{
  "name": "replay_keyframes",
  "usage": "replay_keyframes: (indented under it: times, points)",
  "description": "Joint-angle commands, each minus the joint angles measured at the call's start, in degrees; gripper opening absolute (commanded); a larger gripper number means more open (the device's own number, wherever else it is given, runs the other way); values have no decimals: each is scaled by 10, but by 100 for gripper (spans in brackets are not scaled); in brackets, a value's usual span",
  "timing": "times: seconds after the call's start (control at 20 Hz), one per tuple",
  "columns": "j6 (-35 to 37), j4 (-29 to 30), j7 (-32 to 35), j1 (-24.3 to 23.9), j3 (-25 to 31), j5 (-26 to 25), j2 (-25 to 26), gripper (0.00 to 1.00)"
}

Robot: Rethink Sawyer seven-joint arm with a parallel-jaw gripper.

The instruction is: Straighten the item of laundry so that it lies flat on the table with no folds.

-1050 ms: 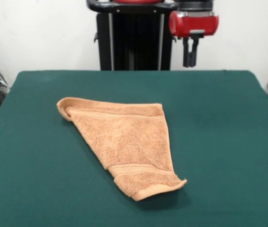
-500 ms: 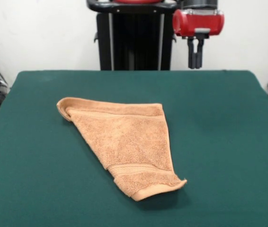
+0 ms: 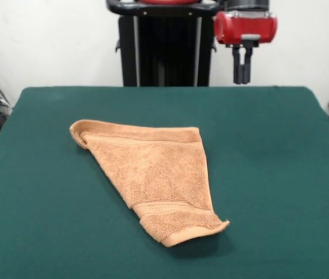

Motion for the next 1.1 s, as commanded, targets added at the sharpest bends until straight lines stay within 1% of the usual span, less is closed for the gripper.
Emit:
replay_keyframes:
  times: [0.05,0.4,0.5,0.55,0.6,0.7,0.75,0.8,0.85,1.0,1.1]
  points:
    - [-2,-7,96,48,-10,9,20,0]
    - [4,-11,100,45,-6,8,22,0]
    - [10,-25,99,55,-11,17,34,0]
    - [11,-22,98,46,-7,12,31,0]
    - [7,-23,97,46,-5,8,33,100]
    - [-24,-20,98,42,-1,-5,37,100]
    - [-19,-17,93,40,-7,-10,38,100]
    - [24,-22,77,49,-21,-5,31,100]
    - [38,-20,76,54,-33,2,26,100]
    - [27,-12,85,28,-9,-6,25,100]
    - [35,-15,84,28,-8,-3,26,100]
